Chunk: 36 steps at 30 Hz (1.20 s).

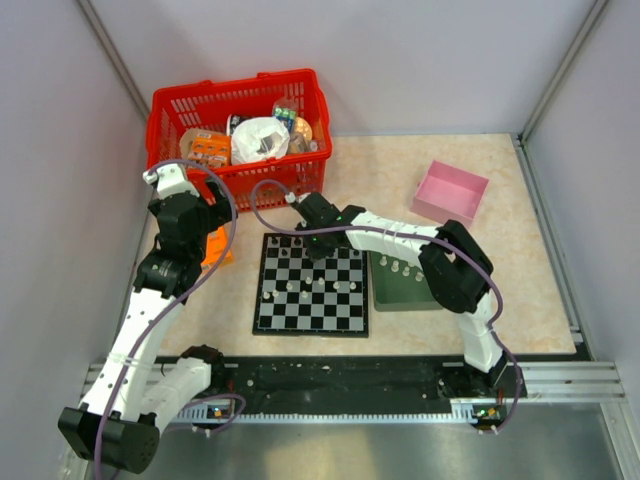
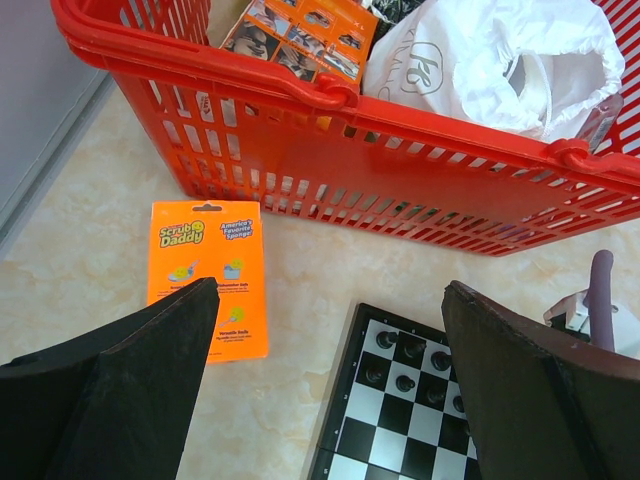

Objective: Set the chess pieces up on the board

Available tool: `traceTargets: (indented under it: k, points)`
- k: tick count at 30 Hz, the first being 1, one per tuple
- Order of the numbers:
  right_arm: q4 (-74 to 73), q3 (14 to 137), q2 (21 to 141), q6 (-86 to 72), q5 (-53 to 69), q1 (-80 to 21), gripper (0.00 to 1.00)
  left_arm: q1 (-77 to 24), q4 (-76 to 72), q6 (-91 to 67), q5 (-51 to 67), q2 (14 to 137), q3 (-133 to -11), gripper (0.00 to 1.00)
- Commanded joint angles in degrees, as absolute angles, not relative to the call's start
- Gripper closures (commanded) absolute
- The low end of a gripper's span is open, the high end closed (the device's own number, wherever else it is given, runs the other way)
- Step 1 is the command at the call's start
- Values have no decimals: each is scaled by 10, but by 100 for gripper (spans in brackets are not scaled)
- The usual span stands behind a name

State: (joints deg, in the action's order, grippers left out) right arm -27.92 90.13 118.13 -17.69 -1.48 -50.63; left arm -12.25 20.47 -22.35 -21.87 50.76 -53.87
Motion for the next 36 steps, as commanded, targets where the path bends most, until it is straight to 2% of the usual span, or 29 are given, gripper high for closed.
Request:
traceTargets:
  k: [1,36]
  points:
    - [-264,916,1181,-182,-40,-504,92,-120,177,-221,-215,504,-537,1]
    - [-264,882,1151,-179,-83,-490,92,-119,172,-223,-212,503,-536,1]
